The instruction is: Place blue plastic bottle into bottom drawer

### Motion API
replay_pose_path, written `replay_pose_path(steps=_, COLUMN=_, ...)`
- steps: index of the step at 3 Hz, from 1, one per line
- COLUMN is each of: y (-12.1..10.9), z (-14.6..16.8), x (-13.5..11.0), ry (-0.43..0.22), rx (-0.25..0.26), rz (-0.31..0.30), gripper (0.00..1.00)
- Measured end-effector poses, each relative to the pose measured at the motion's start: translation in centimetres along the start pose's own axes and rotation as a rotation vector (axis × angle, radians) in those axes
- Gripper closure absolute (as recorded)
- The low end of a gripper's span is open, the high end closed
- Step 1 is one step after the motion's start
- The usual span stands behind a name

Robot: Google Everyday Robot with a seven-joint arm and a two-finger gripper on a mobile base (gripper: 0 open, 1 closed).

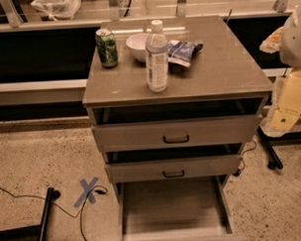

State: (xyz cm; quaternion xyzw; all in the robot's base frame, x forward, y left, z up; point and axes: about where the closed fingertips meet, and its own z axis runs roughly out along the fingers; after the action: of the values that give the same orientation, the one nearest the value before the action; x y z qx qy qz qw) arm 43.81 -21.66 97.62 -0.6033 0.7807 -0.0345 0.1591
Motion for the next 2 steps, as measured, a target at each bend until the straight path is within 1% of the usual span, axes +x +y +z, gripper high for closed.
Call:
replay_pose_path(steps=1, y=-0.4, z=0.2, x=-0.3, ry=-0.021, rx=0.005, rz=-0.003, gripper=0.00)
replay_pose_path(steps=2, y=-3.6, z=2.8, x=-2.3, ry=-0.157, rx=0.018, rz=-0.002, gripper=0.00)
